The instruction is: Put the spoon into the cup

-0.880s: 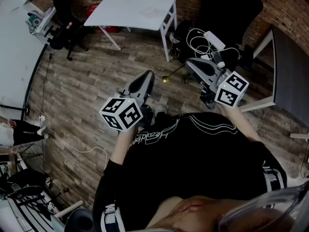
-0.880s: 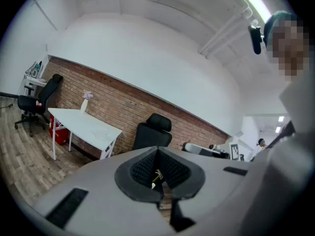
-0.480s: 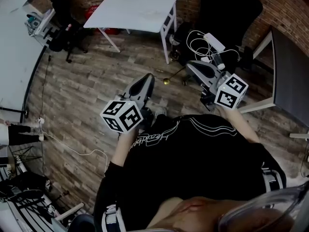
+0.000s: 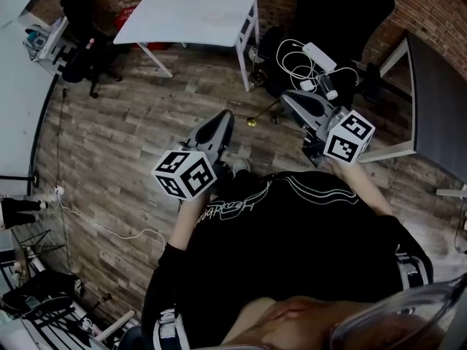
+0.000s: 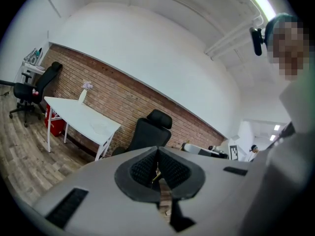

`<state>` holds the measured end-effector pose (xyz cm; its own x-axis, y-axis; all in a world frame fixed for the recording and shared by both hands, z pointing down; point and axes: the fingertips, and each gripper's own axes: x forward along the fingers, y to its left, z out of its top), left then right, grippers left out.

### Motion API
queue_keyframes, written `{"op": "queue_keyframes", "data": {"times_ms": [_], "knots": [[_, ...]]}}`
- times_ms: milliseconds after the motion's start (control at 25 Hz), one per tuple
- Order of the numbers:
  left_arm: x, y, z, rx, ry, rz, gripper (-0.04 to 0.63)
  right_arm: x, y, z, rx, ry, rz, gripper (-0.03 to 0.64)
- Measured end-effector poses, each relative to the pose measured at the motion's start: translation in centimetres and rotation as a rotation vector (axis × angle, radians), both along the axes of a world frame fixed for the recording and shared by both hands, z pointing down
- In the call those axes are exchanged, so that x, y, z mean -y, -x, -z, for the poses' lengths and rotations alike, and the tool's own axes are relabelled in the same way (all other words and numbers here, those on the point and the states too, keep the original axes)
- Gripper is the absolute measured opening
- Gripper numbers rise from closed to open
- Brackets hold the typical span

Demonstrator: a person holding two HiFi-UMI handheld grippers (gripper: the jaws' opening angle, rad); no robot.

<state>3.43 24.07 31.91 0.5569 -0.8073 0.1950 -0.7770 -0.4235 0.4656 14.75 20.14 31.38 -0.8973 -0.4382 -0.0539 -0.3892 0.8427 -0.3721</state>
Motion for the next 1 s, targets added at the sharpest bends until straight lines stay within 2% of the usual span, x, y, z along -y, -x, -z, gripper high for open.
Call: {"op": "queue_keyframes", "data": {"times_ms": [400,640,1000], "knots": [[7.6,3.5,-1.0,0.001,0.050,-0.077,0.005,6.7,3.5,-1.1,0.004,0.054,-0.065,0.000],[13.4,6.4,-1.1,0.000,0.054,-0.131,0.005,11.7,6.4,-1.4,-0.003,0.065,-0.115,0.000],[19.8,14.1,-1.8,-0.017,0.067,-0.122,0.005,18.5,12.5,-1.4,-0.013,0.067,-0.158,0.000]]}}
